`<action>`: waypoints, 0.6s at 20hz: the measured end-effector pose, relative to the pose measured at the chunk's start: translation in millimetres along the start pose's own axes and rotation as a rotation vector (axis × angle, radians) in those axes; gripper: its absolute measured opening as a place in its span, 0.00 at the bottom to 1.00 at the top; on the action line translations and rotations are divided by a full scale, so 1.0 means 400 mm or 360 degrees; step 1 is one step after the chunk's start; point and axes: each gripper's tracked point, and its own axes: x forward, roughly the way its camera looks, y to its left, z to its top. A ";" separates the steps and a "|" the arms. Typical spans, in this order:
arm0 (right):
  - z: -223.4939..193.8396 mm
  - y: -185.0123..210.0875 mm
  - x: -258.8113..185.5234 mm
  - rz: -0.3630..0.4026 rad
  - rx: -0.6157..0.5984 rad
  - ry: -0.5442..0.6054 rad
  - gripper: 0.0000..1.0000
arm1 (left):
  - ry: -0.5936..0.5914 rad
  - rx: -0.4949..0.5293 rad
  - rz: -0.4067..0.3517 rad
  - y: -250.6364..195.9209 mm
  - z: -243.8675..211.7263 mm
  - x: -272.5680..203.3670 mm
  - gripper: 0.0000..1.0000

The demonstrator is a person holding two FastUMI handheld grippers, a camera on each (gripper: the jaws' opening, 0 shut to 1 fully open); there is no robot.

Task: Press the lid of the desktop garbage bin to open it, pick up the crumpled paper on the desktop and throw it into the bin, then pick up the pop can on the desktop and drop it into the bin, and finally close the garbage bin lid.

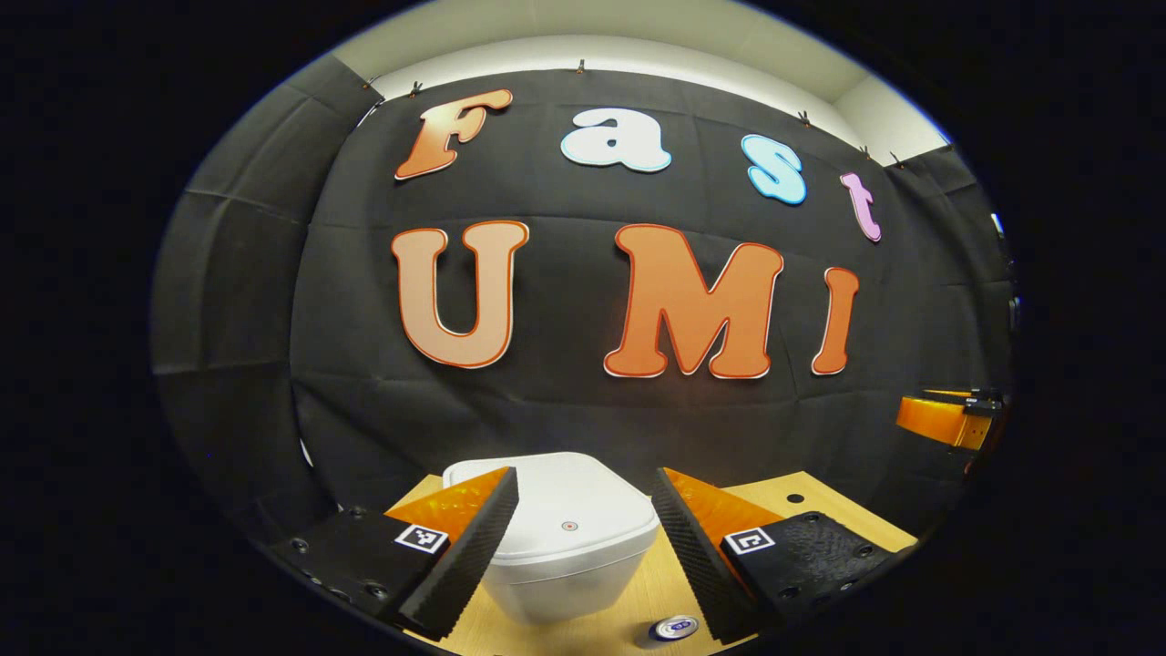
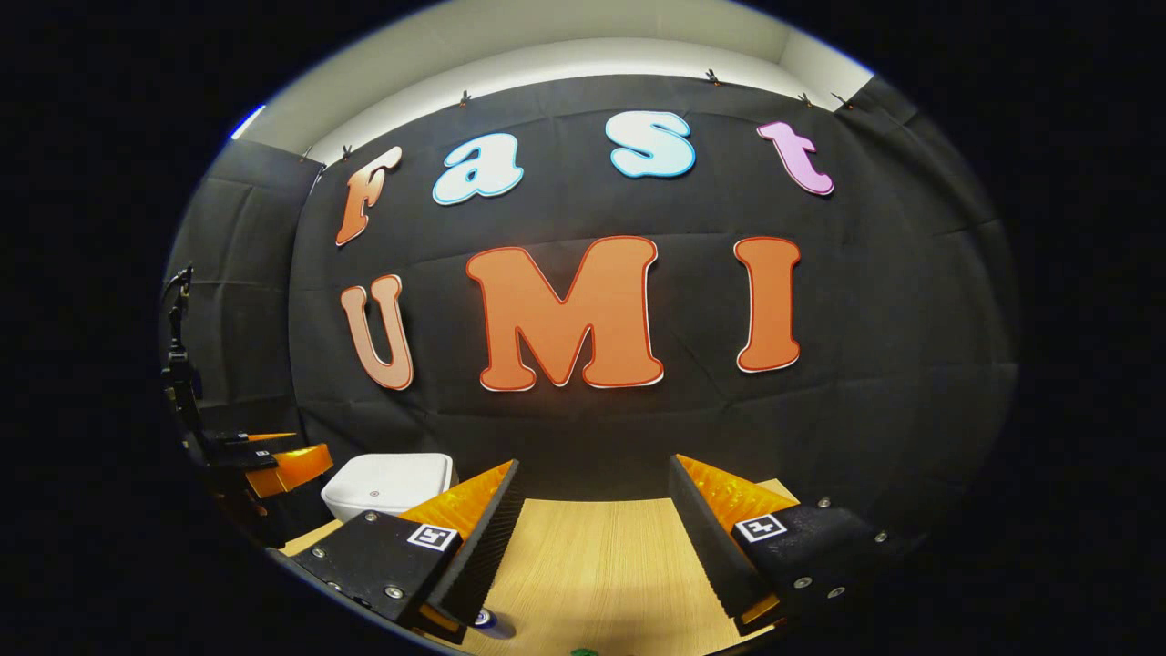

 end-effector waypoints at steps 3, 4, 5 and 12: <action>0.004 -0.004 -0.001 0.0002 0.0015 -0.0002 0.95 | -0.0030 0.0044 0.0083 0.027 0.013 -0.005 0.89; 0.002 -0.005 0.000 0.0003 0.0026 0.0000 0.95 | -0.0034 0.0061 0.0091 0.020 0.012 -0.008 0.81; 0.001 -0.010 -0.002 0.0001 0.0037 0.0002 0.95 | -0.0030 0.0064 0.0100 0.023 0.011 -0.009 0.66; -0.023 -0.023 0.005 -0.0005 0.0054 0.0065 0.95 | 0.0076 -0.0022 0.0033 0.002 -0.032 -0.006 0.00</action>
